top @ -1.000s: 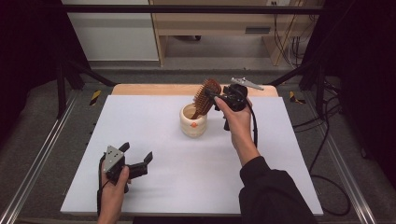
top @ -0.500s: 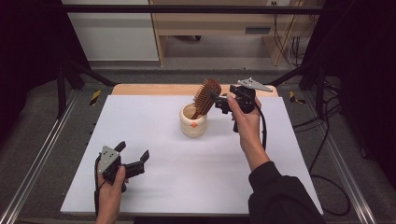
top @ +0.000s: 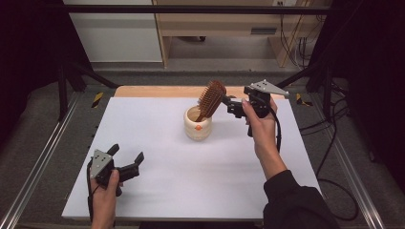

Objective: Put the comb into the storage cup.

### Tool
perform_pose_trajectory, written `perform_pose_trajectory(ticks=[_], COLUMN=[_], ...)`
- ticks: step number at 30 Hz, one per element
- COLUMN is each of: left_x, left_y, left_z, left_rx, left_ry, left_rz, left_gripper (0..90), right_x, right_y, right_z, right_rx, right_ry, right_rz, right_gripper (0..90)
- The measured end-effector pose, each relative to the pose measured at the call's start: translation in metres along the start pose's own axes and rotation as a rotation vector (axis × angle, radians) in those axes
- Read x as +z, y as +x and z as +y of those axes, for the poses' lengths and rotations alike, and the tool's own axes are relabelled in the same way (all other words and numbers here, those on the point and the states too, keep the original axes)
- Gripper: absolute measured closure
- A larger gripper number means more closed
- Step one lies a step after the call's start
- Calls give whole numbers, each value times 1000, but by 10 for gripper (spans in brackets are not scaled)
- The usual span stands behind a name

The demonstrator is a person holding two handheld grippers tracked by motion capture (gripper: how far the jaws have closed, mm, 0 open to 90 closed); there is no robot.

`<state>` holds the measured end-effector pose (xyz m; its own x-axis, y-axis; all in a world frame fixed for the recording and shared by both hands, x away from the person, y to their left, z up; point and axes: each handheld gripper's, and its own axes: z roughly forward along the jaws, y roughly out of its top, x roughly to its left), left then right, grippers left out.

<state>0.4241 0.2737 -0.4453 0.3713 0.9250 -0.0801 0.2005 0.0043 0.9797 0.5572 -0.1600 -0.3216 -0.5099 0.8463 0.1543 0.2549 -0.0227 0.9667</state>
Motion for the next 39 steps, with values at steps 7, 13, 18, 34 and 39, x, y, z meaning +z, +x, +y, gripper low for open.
perform_pose_trajectory(ticks=[7,13,18,34,39], left_x=[-4,-6,-7,-14,-16], left_y=[10,19,25,34,36], left_z=[0,0,0,4,6], left_rx=[-17,-37,-47,-32,-21], left_ry=[-10,-14,-18,-41,-35], left_rz=[28,41,35,31,5], left_gripper=[20,20,19,18,18], right_x=[-11,-15,-19,-48,-55], right_y=[-4,-9,-12,-18,-20], right_z=[4,5,5,-10,-10], right_rx=[11,0,-20,-42,-49], right_ry=[-21,-36,-44,-86,-97], right_rz=[24,24,2,-20,-14], right_gripper=[68,66,58,48,44])
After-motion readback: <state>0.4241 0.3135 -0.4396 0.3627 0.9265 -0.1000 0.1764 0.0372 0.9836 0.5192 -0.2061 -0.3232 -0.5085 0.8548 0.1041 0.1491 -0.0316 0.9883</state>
